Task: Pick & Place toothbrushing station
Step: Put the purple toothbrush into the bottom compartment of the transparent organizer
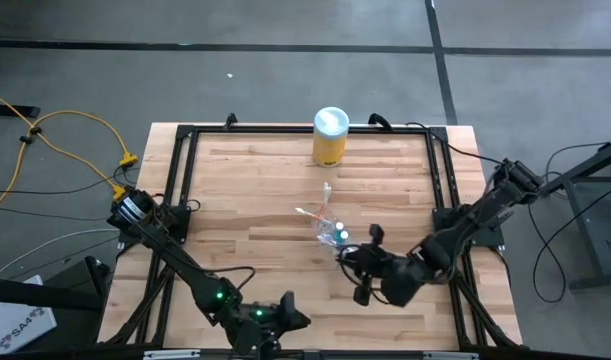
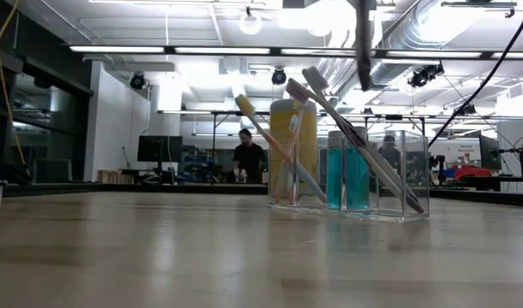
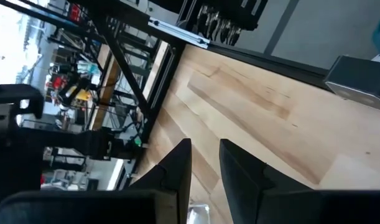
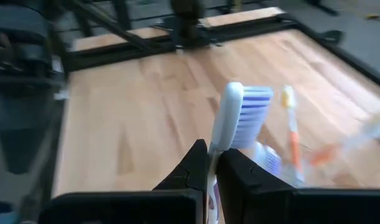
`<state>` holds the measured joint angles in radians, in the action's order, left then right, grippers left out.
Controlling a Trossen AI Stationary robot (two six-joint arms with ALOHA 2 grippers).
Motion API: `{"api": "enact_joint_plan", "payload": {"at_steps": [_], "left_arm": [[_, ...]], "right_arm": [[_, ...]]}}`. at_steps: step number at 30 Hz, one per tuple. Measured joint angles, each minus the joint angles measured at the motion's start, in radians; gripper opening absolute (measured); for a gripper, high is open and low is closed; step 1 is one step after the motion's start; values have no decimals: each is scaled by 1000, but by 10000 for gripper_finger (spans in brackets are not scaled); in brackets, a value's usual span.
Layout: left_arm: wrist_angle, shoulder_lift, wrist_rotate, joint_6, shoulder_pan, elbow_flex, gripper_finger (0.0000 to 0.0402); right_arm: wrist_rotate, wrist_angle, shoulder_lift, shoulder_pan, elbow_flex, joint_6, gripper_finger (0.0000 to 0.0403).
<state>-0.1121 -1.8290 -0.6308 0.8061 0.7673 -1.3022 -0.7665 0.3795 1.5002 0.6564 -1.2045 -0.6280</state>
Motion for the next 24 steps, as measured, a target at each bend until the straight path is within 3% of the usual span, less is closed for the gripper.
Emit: {"api": "enact_joint_plan", "payload": {"at_steps": [8,14,24], "left_arm": [[10,0,11,-72,0,0,76],[11,0,11,-119,0,0,76],[29,0,11,-186,0,0,76]], "right_arm": [[-193,204,0,51,1,-161,8],[-215,281,0,43,1,-218,8],[-247,238,0,35,123,-342,8]]}}
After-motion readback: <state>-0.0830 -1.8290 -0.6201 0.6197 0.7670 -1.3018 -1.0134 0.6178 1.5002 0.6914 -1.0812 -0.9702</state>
